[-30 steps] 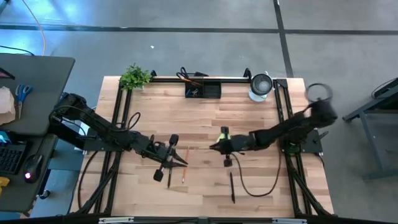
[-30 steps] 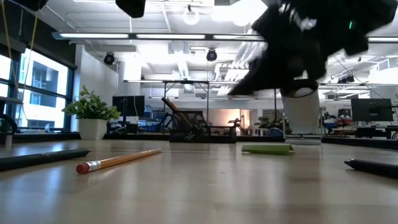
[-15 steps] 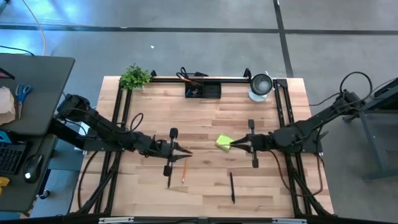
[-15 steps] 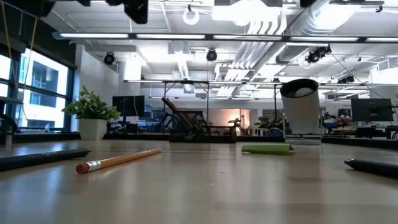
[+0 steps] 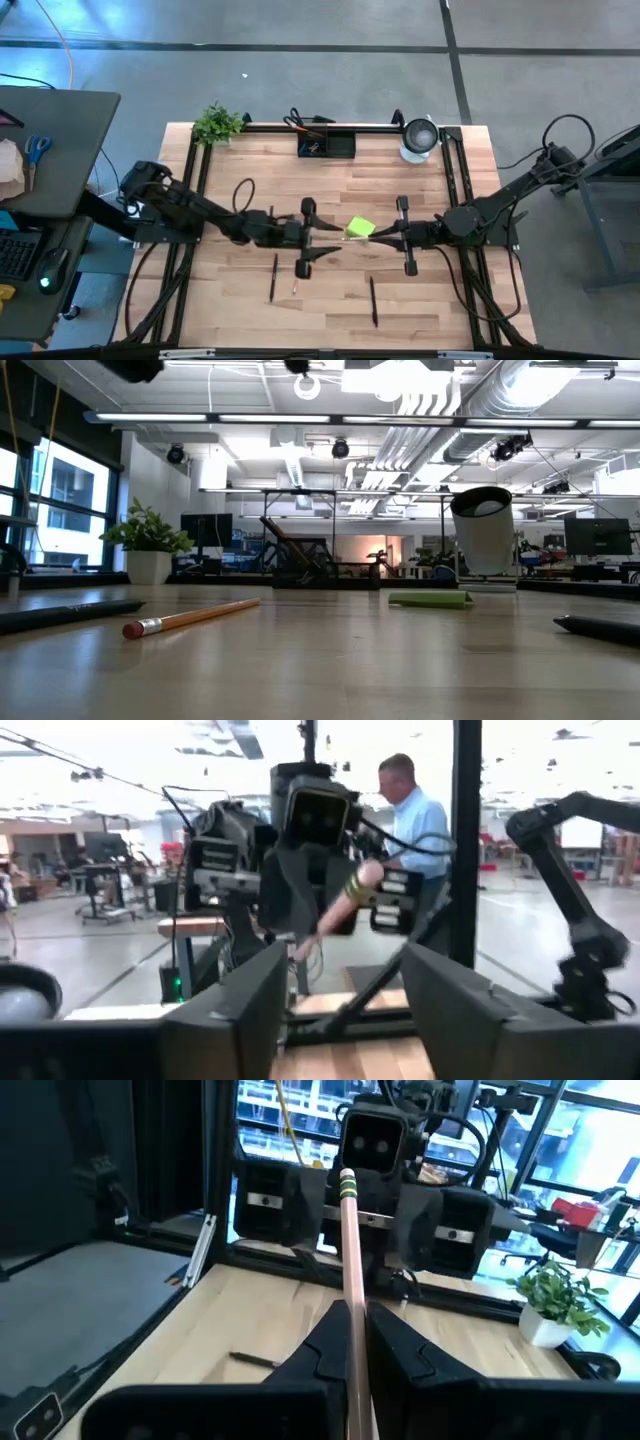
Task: Pick and place office supplies into organizer
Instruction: Put the pink pencil into the black desk organizer
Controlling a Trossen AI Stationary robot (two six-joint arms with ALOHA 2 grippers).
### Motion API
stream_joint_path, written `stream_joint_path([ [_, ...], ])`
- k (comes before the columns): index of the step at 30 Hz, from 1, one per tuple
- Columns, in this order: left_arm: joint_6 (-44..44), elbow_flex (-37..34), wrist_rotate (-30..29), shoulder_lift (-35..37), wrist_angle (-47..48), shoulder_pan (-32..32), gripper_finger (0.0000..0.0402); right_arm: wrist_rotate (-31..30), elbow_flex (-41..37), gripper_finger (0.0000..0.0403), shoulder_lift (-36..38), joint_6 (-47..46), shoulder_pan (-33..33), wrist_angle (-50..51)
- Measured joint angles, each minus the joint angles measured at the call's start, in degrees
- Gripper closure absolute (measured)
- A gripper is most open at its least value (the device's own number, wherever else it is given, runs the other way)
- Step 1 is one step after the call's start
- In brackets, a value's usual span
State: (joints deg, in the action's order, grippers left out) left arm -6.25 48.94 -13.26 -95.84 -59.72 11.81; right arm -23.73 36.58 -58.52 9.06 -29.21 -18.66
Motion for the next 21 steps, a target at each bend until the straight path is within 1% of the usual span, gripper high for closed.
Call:
stream_joint_path([
  [4,-2.59,3.95,0.10,-2.46,0.37,0.21,0.0187,-0.14,0.00,0.0398,-0.33,-0.02,-0.09,0.21],
  [9,-2.69,5.65,1.16,-3.57,0.34,0.20,0.0189,-0.52,0.00,0.0398,-0.28,0.17,-0.09,0.16],
  [14,-2.37,5.65,0.59,-3.59,1.15,0.20,0.0218,-0.70,0.00,0.0398,-0.28,0.05,-0.09,0.35],
  [21,-2.32,5.65,0.48,-3.59,-0.17,0.17,0.0289,-0.88,0.00,0.0396,-0.28,0.28,-0.07,0.35],
])
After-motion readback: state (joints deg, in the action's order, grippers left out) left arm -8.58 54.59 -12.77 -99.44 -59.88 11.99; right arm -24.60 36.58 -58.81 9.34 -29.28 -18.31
